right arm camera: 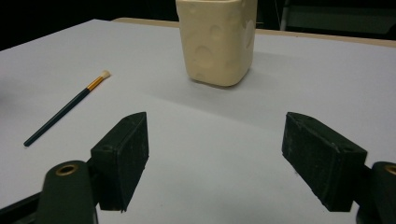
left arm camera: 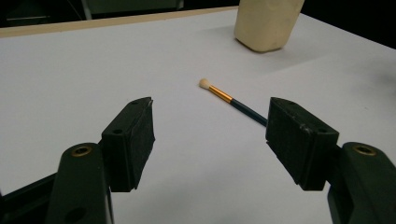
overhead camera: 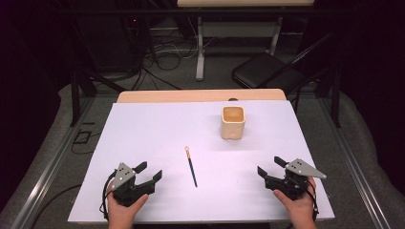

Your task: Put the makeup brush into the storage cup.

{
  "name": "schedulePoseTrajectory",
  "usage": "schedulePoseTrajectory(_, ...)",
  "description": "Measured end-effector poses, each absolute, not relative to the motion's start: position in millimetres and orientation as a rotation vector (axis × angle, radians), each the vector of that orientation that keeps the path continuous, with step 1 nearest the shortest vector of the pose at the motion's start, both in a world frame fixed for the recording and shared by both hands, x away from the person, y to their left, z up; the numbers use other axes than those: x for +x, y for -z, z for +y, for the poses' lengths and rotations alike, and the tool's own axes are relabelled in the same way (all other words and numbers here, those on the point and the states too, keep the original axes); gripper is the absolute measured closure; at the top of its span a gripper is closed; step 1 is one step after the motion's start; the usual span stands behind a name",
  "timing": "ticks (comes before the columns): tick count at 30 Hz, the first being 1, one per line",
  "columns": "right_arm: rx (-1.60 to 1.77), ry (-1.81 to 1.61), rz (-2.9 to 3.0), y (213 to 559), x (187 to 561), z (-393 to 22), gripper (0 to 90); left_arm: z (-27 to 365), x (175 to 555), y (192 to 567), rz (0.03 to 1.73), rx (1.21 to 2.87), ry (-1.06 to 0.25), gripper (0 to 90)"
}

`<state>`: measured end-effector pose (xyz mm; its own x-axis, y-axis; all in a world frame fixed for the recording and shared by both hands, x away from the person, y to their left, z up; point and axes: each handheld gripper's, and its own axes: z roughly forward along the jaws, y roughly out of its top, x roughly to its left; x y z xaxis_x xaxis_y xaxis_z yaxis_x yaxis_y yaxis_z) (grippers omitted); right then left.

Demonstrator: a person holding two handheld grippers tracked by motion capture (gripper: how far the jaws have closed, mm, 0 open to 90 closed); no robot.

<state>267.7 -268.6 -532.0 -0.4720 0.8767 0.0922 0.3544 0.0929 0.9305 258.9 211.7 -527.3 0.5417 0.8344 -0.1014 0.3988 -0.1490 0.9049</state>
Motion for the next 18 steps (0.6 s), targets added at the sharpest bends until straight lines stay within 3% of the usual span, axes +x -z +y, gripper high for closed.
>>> schedulePoseTrajectory(18, 1.193, -1.365, 1.886, 531.2, 269.8, -266.3, 22.6, 213.0, 256.4, 526.6, 1.034, 1.747, -0.536, 32.7)
